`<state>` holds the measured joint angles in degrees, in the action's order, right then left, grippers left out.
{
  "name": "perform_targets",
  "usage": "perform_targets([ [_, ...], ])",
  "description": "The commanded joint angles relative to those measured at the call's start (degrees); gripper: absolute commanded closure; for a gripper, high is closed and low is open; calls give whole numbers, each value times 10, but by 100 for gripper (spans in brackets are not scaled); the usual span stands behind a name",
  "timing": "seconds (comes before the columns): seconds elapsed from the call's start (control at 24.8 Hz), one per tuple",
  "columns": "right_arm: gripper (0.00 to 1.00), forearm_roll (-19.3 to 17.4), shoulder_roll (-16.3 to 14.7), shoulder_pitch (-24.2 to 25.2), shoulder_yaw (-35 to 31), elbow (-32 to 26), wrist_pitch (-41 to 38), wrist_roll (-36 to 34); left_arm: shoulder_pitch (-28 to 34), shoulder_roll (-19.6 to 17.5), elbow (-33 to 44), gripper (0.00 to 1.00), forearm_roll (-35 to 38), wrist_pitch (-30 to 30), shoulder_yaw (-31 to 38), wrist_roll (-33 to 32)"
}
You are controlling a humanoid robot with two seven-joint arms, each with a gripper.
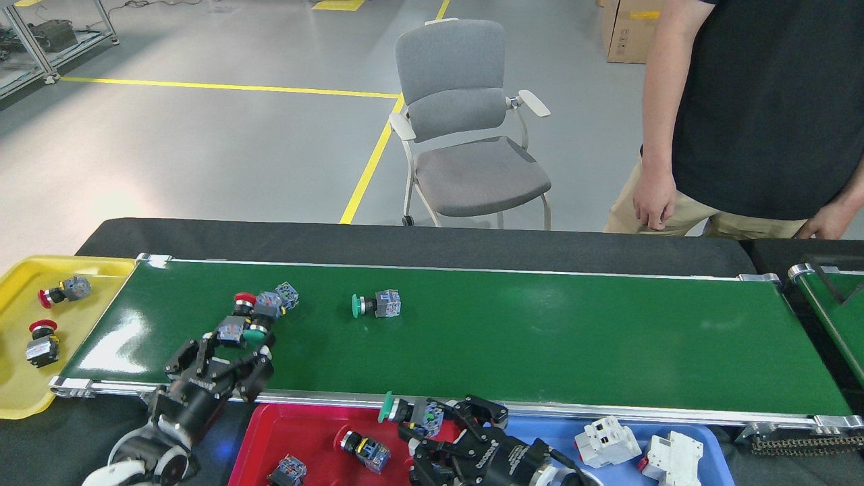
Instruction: Pick switch part from conveyor to tray
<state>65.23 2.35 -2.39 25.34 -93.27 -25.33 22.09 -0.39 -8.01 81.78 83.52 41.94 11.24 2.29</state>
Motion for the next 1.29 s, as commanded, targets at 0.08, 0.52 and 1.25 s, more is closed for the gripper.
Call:
perform_targets([
  [0.08,0,-8,3,-8,-32,-8,-8,-2,109,5,124,42,-13,31,-2,-3],
  [0.52,3,4,20,-11,-314,-21,28,-7,162,17,150,0,-13,31,-18,-4],
  [1.25,0,133,-38,194,-328,-82,232,-296,47,26,73,0,-4,-156,73,-7],
])
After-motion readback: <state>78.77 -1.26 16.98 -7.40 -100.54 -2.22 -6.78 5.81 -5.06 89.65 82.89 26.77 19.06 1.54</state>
